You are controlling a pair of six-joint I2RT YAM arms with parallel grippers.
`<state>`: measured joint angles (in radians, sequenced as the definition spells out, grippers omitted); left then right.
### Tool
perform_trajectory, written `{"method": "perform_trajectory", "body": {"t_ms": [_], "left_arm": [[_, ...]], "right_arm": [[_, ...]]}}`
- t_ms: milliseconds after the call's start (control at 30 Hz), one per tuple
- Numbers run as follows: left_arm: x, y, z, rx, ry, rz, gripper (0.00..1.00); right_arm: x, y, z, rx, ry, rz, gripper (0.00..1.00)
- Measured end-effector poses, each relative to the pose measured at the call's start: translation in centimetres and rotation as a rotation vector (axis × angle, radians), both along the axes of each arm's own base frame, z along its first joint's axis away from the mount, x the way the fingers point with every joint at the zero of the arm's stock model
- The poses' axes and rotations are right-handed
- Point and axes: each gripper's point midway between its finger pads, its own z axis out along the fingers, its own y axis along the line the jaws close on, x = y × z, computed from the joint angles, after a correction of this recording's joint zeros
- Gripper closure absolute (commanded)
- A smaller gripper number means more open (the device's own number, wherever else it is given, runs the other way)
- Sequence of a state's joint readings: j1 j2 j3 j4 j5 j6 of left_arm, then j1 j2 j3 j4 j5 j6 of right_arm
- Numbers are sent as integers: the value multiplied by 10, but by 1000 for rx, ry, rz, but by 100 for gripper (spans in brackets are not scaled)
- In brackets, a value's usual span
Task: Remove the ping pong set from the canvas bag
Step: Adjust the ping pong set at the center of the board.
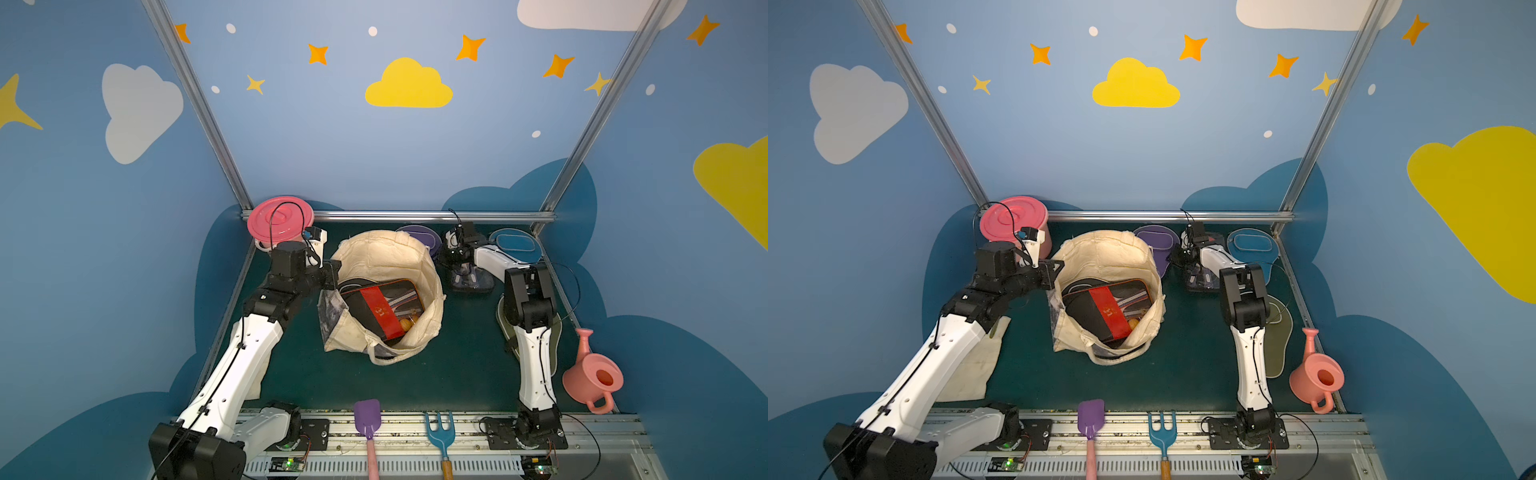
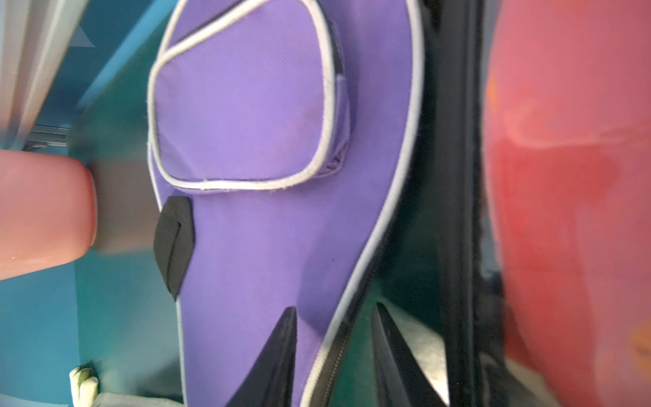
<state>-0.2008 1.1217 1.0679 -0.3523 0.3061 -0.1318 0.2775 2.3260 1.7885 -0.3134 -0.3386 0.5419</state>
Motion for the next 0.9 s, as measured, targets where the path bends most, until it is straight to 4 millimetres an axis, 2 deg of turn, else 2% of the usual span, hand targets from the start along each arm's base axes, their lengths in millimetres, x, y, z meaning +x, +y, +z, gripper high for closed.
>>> {"method": "perform_trajectory", "body": {"t_ms": [167,300,500,900], "left_arm": [[1,-1,0,-1,-2,-2,96],[1,-1,0,-2,-3,-3,96],[1,-1,0,-2,-4,-3,96],[1,-1,0,-2,-4,-4,96]], "right_arm": [[2,0,-3,-5,6,-3,67],[6,1,-6,-2,9,-3,73],[13,4,-8,1,10,-3,100],[24,-11,8,-119,-39,40,100]]}}
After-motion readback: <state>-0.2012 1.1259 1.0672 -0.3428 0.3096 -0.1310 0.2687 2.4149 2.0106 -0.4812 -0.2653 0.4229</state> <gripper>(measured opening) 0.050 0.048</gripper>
